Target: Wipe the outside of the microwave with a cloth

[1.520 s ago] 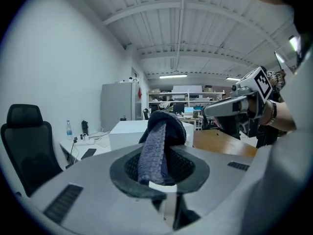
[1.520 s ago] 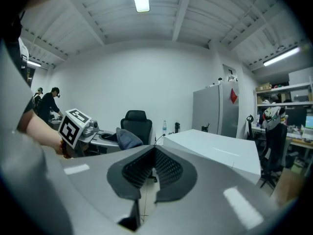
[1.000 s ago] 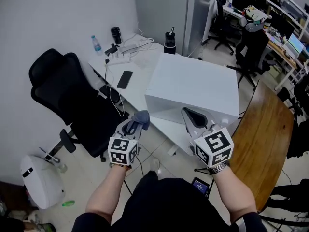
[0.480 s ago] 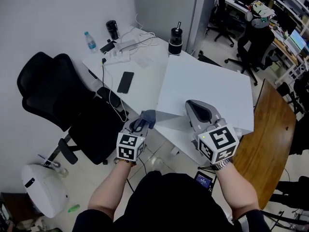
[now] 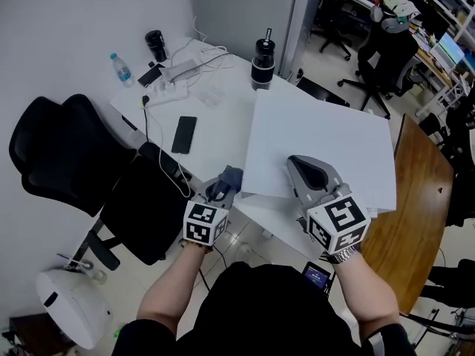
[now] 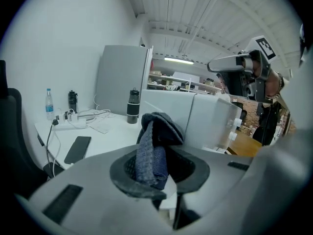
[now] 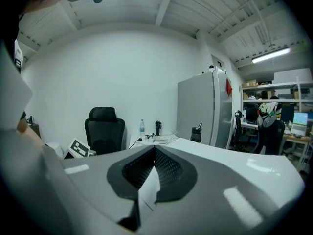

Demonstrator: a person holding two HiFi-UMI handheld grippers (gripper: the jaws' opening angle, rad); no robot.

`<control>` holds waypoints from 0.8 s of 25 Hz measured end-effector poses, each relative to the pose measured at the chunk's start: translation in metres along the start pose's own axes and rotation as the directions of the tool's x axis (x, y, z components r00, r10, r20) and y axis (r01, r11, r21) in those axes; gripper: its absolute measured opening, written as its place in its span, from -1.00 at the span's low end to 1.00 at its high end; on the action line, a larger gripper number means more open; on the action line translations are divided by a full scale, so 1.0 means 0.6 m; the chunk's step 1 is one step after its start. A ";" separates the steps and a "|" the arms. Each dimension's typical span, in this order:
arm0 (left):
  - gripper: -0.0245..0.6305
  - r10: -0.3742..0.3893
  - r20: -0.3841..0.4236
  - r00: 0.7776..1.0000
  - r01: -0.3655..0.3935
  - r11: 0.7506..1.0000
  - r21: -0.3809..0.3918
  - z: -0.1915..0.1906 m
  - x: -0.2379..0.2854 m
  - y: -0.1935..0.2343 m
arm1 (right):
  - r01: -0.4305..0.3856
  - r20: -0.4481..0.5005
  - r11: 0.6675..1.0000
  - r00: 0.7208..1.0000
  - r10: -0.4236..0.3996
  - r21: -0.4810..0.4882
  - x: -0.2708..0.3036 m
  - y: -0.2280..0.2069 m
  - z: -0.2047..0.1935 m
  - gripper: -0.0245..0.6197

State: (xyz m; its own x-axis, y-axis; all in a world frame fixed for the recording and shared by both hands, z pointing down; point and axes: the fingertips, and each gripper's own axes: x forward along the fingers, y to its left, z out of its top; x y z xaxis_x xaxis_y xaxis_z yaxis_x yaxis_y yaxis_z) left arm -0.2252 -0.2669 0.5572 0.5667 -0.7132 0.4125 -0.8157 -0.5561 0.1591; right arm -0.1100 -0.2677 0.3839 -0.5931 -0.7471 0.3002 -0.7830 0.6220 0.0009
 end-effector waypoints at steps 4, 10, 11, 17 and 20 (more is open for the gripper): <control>-0.70 -0.027 -0.011 1.000 0.027 1.000 0.014 0.011 0.031 0.012 | 0.019 -0.005 1.000 1.000 -0.018 0.019 0.012 -0.017 -0.004 -0.92; -0.70 -0.048 -0.043 0.998 0.049 0.998 0.034 0.021 0.070 0.030 | 0.040 -0.020 0.998 0.999 -0.039 0.046 0.027 -0.037 -0.014 -0.92; -0.70 -0.050 -0.047 0.998 0.051 0.998 0.037 0.023 0.078 0.033 | 0.042 -0.022 0.998 0.999 -0.041 0.049 0.029 -0.040 -0.015 -0.92; -0.70 -0.062 -0.068 0.996 0.065 0.996 0.054 0.037 0.120 0.055 | 0.062 -0.029 0.996 0.998 -0.060 0.068 0.039 -0.057 -0.018 -0.92; -0.70 -0.064 -0.079 0.995 0.070 0.996 0.064 0.047 0.143 0.066 | 0.072 -0.029 0.995 0.997 -0.070 0.075 0.041 -0.068 -0.015 -0.92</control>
State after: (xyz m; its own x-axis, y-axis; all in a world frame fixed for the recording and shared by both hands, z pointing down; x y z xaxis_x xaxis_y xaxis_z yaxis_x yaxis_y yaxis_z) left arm -0.2059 -0.3622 0.5733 0.6072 -0.6401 0.4706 -0.7652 -0.6306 0.1295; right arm -0.0909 -0.3093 0.3999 -0.5311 -0.7818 0.3266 -0.8356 0.5471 -0.0489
